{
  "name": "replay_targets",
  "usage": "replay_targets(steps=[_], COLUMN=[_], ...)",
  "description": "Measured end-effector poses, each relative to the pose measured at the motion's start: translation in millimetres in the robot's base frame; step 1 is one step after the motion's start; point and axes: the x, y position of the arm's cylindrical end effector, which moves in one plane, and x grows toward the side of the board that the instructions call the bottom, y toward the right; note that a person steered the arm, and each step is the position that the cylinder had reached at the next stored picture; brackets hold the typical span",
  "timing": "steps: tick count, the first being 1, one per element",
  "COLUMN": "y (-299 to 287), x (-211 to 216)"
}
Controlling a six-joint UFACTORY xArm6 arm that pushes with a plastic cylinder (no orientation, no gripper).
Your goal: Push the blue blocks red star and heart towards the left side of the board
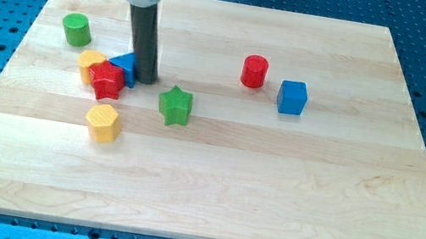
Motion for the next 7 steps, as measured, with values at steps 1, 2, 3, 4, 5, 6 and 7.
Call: replay_targets(steps=[1, 2, 3, 4, 5, 6, 7], y=[23.1, 152.2, 278.7, 315.9, 289.5, 186.6, 56.8], x=[8.9, 34.1, 42.8, 20.5, -1.6, 7.8, 31.9])
